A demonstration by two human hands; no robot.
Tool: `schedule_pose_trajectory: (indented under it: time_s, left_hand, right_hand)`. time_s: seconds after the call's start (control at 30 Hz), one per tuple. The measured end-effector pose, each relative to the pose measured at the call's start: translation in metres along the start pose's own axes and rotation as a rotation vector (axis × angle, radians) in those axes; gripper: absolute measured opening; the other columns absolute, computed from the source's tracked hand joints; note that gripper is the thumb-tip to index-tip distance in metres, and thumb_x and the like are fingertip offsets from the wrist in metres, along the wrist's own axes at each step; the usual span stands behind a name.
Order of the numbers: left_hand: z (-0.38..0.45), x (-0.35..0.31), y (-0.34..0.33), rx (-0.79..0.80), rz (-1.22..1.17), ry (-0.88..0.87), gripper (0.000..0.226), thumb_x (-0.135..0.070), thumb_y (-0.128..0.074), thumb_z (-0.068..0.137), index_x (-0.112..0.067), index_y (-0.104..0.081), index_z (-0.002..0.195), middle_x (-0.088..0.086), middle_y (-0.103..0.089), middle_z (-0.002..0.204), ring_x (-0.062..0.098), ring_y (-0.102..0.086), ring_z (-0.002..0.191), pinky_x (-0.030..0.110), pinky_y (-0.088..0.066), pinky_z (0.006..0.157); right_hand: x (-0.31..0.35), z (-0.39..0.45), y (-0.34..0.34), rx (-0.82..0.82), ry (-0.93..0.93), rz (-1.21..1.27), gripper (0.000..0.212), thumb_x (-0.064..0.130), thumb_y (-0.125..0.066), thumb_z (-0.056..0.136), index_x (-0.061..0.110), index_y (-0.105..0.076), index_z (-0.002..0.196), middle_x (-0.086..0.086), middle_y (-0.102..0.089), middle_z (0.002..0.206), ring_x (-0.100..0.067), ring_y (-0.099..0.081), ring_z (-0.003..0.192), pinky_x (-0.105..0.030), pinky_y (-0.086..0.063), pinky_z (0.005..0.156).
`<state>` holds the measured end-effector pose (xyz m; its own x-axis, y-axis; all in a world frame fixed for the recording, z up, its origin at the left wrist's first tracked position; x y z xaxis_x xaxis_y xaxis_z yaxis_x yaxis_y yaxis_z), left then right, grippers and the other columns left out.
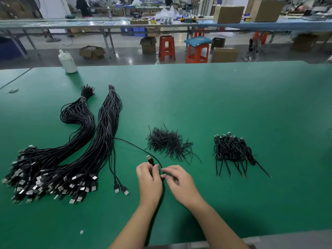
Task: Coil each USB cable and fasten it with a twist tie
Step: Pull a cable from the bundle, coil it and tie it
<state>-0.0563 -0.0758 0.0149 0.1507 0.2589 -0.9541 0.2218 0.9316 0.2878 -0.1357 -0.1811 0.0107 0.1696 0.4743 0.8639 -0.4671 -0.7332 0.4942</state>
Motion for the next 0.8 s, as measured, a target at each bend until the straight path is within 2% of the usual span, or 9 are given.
schedule_pose_trajectory:
  time_s: [0.1, 0.2, 0.27, 0.33, 0.43, 0.5, 0.57, 0.67, 0.8]
  left_hand:
    - [0.006, 0.007, 0.001, 0.057, 0.037, 0.034, 0.017, -0.019, -0.062, 0.095, -0.016, -0.061, 0.079, -0.004, -0.053, 0.103, 0.002, -0.056, 0.093, 0.026, -0.043, 0.085]
    - [0.013, 0.018, 0.005, 0.175, -0.246, 0.206, 0.016, -0.017, -0.070, 0.091, -0.012, -0.072, 0.076, 0.007, -0.067, 0.106, 0.021, -0.065, 0.096, 0.038, -0.050, 0.093]
    - [0.012, 0.019, 0.008, 0.260, -0.523, 0.325, 0.011, -0.020, -0.075, 0.085, -0.010, -0.074, 0.081, 0.016, -0.070, 0.097, 0.026, -0.065, 0.088, 0.044, -0.051, 0.088]
    - [0.011, 0.017, 0.008, 0.292, -0.611, 0.354, 0.015, -0.026, -0.076, 0.080, -0.012, -0.076, 0.083, 0.015, -0.070, 0.090, 0.025, -0.063, 0.085, 0.042, -0.050, 0.083]
    - [0.009, 0.013, 0.006, 0.327, -0.461, 0.277, 0.016, -0.026, -0.067, 0.092, -0.015, -0.078, 0.091, 0.009, -0.070, 0.111, 0.020, -0.063, 0.103, 0.036, -0.049, 0.094]
    - [0.006, 0.008, 0.004, 0.389, -0.405, 0.263, 0.021, -0.025, -0.059, 0.098, -0.019, -0.079, 0.097, -0.008, -0.065, 0.128, 0.008, -0.061, 0.117, 0.028, -0.049, 0.097]
    - [0.007, 0.004, 0.006, 0.456, -0.372, 0.266, 0.024, -0.024, -0.055, 0.100, -0.019, -0.079, 0.102, -0.020, -0.060, 0.133, 0.001, -0.059, 0.119, 0.022, -0.049, 0.095]
    - [0.009, 0.000, 0.011, 0.558, -0.288, 0.241, 0.029, -0.023, -0.049, 0.103, -0.017, -0.077, 0.106, -0.021, -0.059, 0.135, 0.001, -0.058, 0.120, 0.026, -0.046, 0.104]
    - [0.009, -0.008, 0.012, 0.643, -0.093, 0.147, 0.035, -0.028, -0.040, 0.106, -0.023, -0.073, 0.115, -0.019, -0.054, 0.140, -0.001, -0.047, 0.130, 0.025, -0.036, 0.112]
  right_hand:
    - [0.002, 0.006, -0.015, 0.104, -0.040, -0.028, 0.027, 0.021, -0.059, 0.094, 0.023, -0.070, 0.119, 0.019, -0.058, 0.113, 0.000, -0.057, 0.087, -0.028, -0.050, 0.090]
    - [0.000, 0.006, -0.016, 0.105, -0.038, -0.022, 0.016, 0.027, -0.066, 0.092, 0.023, -0.075, 0.105, 0.034, -0.057, 0.113, 0.001, -0.056, 0.081, -0.022, -0.048, 0.085]
    - [0.000, 0.004, -0.017, 0.094, -0.048, 0.014, 0.015, 0.035, -0.066, 0.091, 0.025, -0.076, 0.095, 0.042, -0.058, 0.112, 0.005, -0.059, 0.092, -0.023, -0.048, 0.087]
    - [0.002, 0.002, -0.016, 0.088, -0.056, 0.061, 0.013, 0.038, -0.063, 0.090, 0.031, -0.074, 0.092, 0.040, -0.060, 0.116, 0.008, -0.059, 0.106, -0.025, -0.048, 0.095]
    - [0.005, 0.002, -0.013, 0.104, -0.062, 0.097, 0.012, 0.031, -0.060, 0.093, 0.038, -0.069, 0.094, 0.025, -0.071, 0.106, 0.002, -0.063, 0.103, -0.032, -0.050, 0.097]
    - [0.006, 0.002, -0.010, 0.116, -0.077, 0.057, 0.013, 0.032, -0.059, 0.093, 0.043, -0.065, 0.097, 0.016, -0.073, 0.096, -0.005, -0.065, 0.094, -0.038, -0.051, 0.091]
    - [0.006, 0.001, -0.010, 0.135, -0.087, 0.046, 0.013, 0.033, -0.058, 0.094, 0.043, -0.066, 0.097, 0.014, -0.074, 0.093, -0.007, -0.066, 0.092, -0.039, -0.052, 0.090]
    - [0.004, 0.002, -0.011, 0.163, -0.102, 0.108, 0.016, 0.028, -0.060, 0.095, 0.032, -0.074, 0.088, 0.016, -0.075, 0.092, -0.002, -0.068, 0.092, -0.038, -0.052, 0.093]
    - [0.002, 0.003, -0.008, 0.187, -0.114, 0.194, 0.019, 0.024, -0.059, 0.097, 0.028, -0.075, 0.088, 0.011, -0.076, 0.092, -0.005, -0.068, 0.092, -0.036, -0.052, 0.093]
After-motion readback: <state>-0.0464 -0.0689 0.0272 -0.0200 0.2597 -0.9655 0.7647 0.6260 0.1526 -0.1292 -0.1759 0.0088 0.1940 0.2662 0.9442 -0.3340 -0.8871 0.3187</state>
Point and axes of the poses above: each hand's wrist, its own z-axis towards the middle knuckle, its own y-axis out of the back of the hand, x = y × z, the point moved 4 cm from there along z, towards the middle knuckle
